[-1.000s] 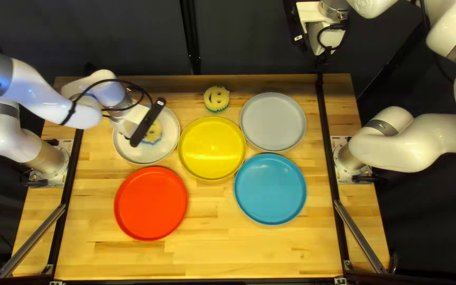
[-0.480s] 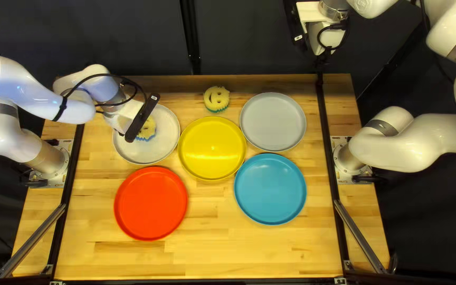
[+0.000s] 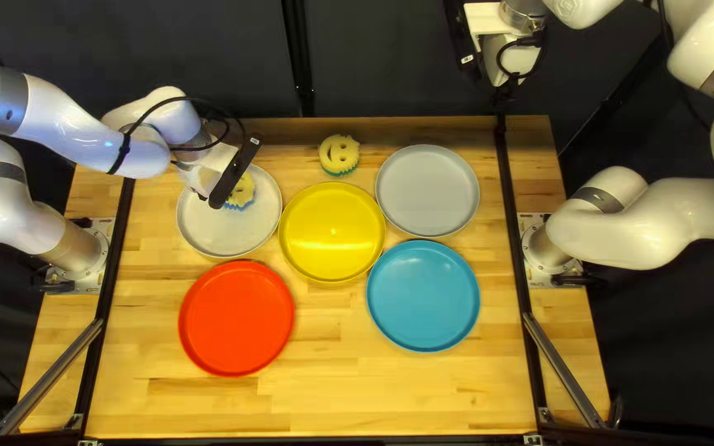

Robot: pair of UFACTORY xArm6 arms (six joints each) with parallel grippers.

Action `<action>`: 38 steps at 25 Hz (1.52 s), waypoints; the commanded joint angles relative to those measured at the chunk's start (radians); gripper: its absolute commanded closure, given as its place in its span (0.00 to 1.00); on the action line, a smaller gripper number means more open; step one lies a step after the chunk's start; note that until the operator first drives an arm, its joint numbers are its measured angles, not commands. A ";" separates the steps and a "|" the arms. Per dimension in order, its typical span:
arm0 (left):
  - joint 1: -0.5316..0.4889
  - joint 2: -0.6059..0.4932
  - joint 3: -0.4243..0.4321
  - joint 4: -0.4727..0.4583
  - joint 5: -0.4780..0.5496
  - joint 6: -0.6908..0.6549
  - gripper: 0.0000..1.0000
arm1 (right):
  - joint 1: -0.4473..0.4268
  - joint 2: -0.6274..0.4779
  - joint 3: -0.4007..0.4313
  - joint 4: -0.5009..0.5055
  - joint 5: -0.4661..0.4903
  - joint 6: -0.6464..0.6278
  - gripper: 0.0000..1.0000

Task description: Pick up sponge and scrub the plate

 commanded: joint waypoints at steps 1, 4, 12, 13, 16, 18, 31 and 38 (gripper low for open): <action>0.014 -0.027 0.044 0.003 -0.001 0.007 1.00 | 0.000 0.000 0.000 0.000 0.000 0.000 0.00; 0.022 -0.037 0.061 0.003 0.001 0.011 1.00 | 0.000 0.000 0.000 0.000 0.000 0.000 0.00; -0.095 -0.055 0.013 0.017 0.016 -0.106 1.00 | 0.000 0.000 0.000 0.000 0.000 0.000 0.00; -0.108 -0.057 0.008 0.020 0.017 -0.120 1.00 | 0.000 0.000 0.000 0.000 0.000 0.000 0.00; -0.188 -0.070 -0.018 0.038 0.014 -0.193 1.00 | 0.000 0.000 0.000 0.000 0.000 0.000 0.00; -0.234 -0.072 -0.034 0.051 0.010 -0.236 1.00 | 0.000 0.000 0.000 0.000 0.000 0.000 0.00; -0.572 0.123 -0.273 0.160 -0.115 -0.438 1.00 | 0.000 0.000 0.000 0.000 0.000 0.000 0.00; -0.694 0.318 -0.429 0.171 -0.207 -0.426 1.00 | 0.000 0.000 0.000 0.000 0.000 0.000 0.00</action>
